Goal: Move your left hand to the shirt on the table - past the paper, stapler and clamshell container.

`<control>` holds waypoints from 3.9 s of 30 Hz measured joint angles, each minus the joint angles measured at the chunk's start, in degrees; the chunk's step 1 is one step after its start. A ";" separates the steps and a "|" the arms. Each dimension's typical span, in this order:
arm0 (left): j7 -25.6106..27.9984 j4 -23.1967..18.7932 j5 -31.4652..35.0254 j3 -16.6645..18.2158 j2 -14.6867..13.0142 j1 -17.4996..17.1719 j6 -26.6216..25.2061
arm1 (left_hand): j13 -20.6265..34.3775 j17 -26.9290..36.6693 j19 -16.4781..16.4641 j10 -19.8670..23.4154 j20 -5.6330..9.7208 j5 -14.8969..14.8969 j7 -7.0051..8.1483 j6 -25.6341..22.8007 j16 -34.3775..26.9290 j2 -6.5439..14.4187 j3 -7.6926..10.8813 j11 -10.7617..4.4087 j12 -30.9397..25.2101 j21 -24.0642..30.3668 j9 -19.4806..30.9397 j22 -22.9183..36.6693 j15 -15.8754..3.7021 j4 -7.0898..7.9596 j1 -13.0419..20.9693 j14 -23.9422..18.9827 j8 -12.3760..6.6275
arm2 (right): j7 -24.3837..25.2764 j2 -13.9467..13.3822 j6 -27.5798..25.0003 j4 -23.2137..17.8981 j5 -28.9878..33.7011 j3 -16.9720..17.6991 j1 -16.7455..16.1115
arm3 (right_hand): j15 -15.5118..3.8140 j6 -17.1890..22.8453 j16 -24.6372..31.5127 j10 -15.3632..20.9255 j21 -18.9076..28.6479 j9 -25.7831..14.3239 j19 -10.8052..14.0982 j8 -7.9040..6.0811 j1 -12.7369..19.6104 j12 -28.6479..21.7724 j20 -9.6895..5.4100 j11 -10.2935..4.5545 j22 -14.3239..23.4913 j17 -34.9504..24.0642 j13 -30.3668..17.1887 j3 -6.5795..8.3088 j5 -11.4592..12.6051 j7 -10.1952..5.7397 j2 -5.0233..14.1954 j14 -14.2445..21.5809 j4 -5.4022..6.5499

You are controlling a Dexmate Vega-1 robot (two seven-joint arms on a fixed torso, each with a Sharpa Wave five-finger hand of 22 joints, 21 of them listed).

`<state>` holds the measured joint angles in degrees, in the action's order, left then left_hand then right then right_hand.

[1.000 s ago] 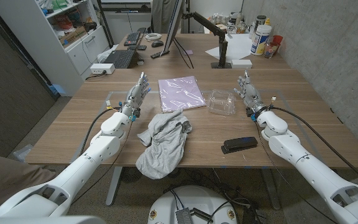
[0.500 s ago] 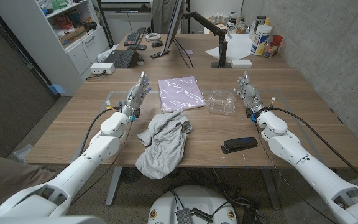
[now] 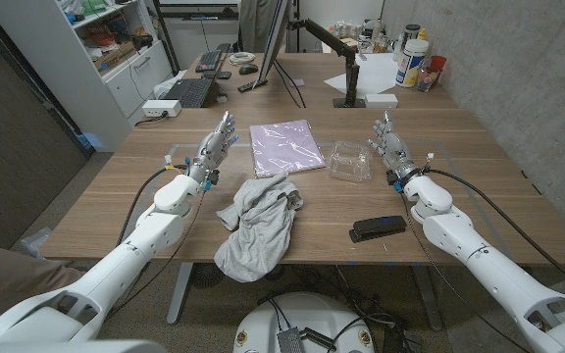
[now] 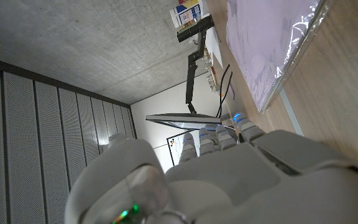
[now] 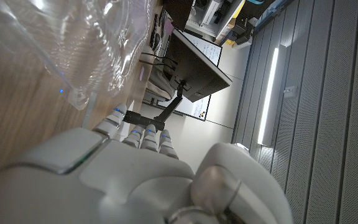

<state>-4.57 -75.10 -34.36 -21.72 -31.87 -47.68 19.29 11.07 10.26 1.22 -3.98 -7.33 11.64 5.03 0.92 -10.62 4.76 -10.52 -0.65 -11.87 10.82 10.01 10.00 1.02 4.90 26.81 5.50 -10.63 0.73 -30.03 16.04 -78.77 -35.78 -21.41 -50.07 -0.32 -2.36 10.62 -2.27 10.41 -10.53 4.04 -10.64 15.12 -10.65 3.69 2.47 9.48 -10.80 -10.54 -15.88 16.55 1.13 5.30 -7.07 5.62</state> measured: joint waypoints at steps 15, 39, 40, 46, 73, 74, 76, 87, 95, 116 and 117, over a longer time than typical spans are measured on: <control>-1.11 -1.30 2.88 -0.66 -2.56 0.28 1.07 | 0.00 0.00 0.47 -0.07 0.47 0.00 0.00 0.00 0.26 0.00 0.00 -0.07 0.00 0.00 0.00 0.00 0.06 0.00 0.00 0.57 0.00 | 1.14 -0.45 0.40 -1.22 0.86 0.16 -0.52 | 0.00 0.00 0.00 0.00 0.00 0.01 0.00 0.00 0.00 0.00 0.00 0.00 0.00 0.01 0.00 0.00 -0.24 0.00 0.00 0.00 0.00; -2.28 -3.90 9.46 -2.30 -6.30 0.59 3.60 | -0.01 -0.01 3.55 -1.13 2.14 -0.01 0.72 0.73 0.92 0.00 -0.23 -0.66 0.00 -0.67 -0.01 -0.15 -0.31 0.23 0.00 4.05 0.00 | 2.82 -1.29 -0.07 -2.75 1.74 0.67 -1.25 | 0.00 0.00 0.00 0.00 0.00 0.01 0.00 0.00 0.64 -0.44 0.00 0.00 -0.01 0.01 0.01 0.25 -0.46 0.00 -0.02 0.00 -0.25; -2.26 -4.01 9.56 -2.30 -6.30 0.43 3.77 | -0.01 -0.01 3.63 -1.32 2.21 -0.01 0.72 0.73 0.92 0.00 -0.23 -0.48 0.00 -0.67 -0.01 -0.15 -0.31 0.23 0.00 4.05 0.00 | 2.91 -1.31 -0.10 -2.77 1.77 0.69 -1.28 | 0.00 0.00 0.00 0.00 0.00 0.01 0.00 0.00 0.64 -0.44 0.00 0.00 -0.01 0.01 0.01 0.25 -0.46 0.00 -0.02 0.00 -0.25; -1.92 -4.35 10.06 -2.23 -6.31 -0.02 4.88 | -0.01 -0.01 4.33 -1.51 2.38 -0.01 0.72 0.72 0.92 0.10 -0.23 -0.68 0.00 -0.67 -0.01 -0.15 -0.31 0.23 0.09 4.05 0.00 | 3.17 -1.40 -0.32 -2.94 1.80 0.75 -1.38 | 0.00 0.00 0.00 0.00 0.00 0.01 0.00 0.00 0.64 -0.44 0.00 0.00 -0.01 0.01 0.01 0.25 -0.46 0.00 -0.02 0.00 -0.24; 2.52 -7.75 16.46 -0.76 -8.87 -3.18 8.52 | -0.01 -0.01 5.80 -1.62 2.54 -0.01 1.29 1.59 0.64 0.23 -0.48 -0.79 0.00 -0.67 -0.01 0.01 -0.60 -0.02 0.22 4.34 0.28 | 3.66 -0.94 -0.83 -2.42 2.36 0.28 -1.02 | 0.00 0.00 0.00 0.00 0.00 0.02 0.00 0.00 0.62 -0.44 0.00 0.00 -0.01 0.01 0.01 0.25 -0.69 0.00 -0.01 0.00 -0.24; 2.57 -7.94 16.83 -0.70 -9.11 -3.28 8.65 | -0.01 -0.01 5.91 -1.80 2.65 -0.01 1.29 1.59 0.63 0.23 -0.48 -0.97 0.00 -0.67 -0.01 0.01 -0.60 -0.02 0.22 4.34 0.28 | 3.70 -0.92 -0.83 -2.37 2.38 0.26 -1.01 | 0.00 0.00 0.00 0.00 0.00 0.02 0.00 0.00 0.62 -0.44 0.00 0.00 -0.01 0.01 0.01 0.25 -0.91 0.00 -0.01 0.00 -0.24; 2.60 -8.17 17.24 -0.63 -9.50 -3.38 8.85 | -0.01 -0.01 6.01 -1.80 2.75 -0.01 1.29 1.59 0.63 0.23 -0.48 -0.98 0.00 -0.67 -0.01 -0.06 -0.60 -0.02 0.22 4.34 0.28 | 3.74 -0.92 -0.83 -2.37 2.39 0.26 -1.01 | 0.00 0.00 0.00 0.01 0.00 0.02 0.00 0.00 0.61 -0.44 0.00 0.00 -0.01 0.01 0.01 0.25 -0.91 0.00 -0.01 0.00 -0.24; 2.57 -8.58 20.73 -0.51 -10.86 -3.30 10.84 | -0.01 -0.01 6.60 -3.43 3.34 -0.01 1.84 3.10 0.63 0.45 -0.48 -1.39 0.22 -0.67 -0.01 -0.14 -0.82 -0.02 0.45 4.46 0.28 | 4.13 -0.84 -0.30 -1.88 2.81 0.25 -1.01 | 0.00 0.00 0.00 0.00 0.00 0.02 0.00 0.00 0.91 -0.44 0.00 0.00 -0.01 0.01 0.01 0.49 -0.90 0.00 0.29 0.00 -0.48; 3.01 -7.84 23.96 -0.71 -11.05 -2.44 13.46 | -0.01 -0.01 6.91 -3.68 3.65 -0.01 2.05 3.31 0.63 0.45 -0.72 -1.64 0.45 -0.67 -0.01 -0.14 -1.24 -0.26 0.45 4.29 0.27 | 4.31 -0.99 -0.02 -1.88 3.44 0.24 -1.02 | 0.00 0.00 0.00 0.01 0.00 0.02 0.00 0.00 1.15 -0.43 0.00 0.00 -0.02 0.01 0.01 0.49 -0.91 0.00 0.53 0.00 -0.48; 3.00 -6.19 31.45 -1.39 -12.26 -0.41 19.89 | -0.01 -0.01 6.69 -3.85 4.47 -0.01 2.26 3.07 0.63 0.45 -0.71 -1.82 0.44 0.00 -0.01 -0.15 -1.83 -0.25 0.45 4.27 0.27 | 4.53 -1.53 0.18 -2.32 4.17 0.19 -1.02 | -0.31 0.01 0.00 -0.31 0.00 0.02 0.10 0.00 1.22 -0.43 -0.53 -0.32 -0.01 0.15 0.01 0.67 -1.31 0.00 0.60 -0.31 -0.66; 2.99 -6.19 31.66 -1.39 -12.45 -0.33 20.03 | -0.01 -0.01 6.57 -3.85 4.58 -0.01 2.26 3.07 0.63 0.45 -0.83 -1.82 0.44 0.00 -0.01 -0.14 -1.83 -0.37 0.45 4.27 0.27 | 4.54 -1.55 0.18 -2.33 4.20 0.19 -1.02 | -0.31 0.00 0.00 -0.30 0.00 0.02 0.10 0.00 1.22 -0.44 -0.53 -0.31 -0.02 0.15 0.01 0.67 -1.31 0.00 0.60 -0.31 -0.66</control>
<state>-1.58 -81.30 -2.70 -23.11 -44.33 -48.01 39.31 11.06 10.25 7.80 -7.83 -2.75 11.63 7.29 3.99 -9.99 5.21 -11.35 -2.47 -11.42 10.82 10.00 9.86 -0.81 4.53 27.26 9.77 -10.36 5.28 -31.58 16.22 -81.10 -31.58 -21.22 -51.09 -0.63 -2.36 10.62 -2.57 10.41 -10.51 4.14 -10.64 16.33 -11.08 3.16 2.15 9.46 -10.66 -10.52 -15.21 15.24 1.13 5.90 -7.38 4.96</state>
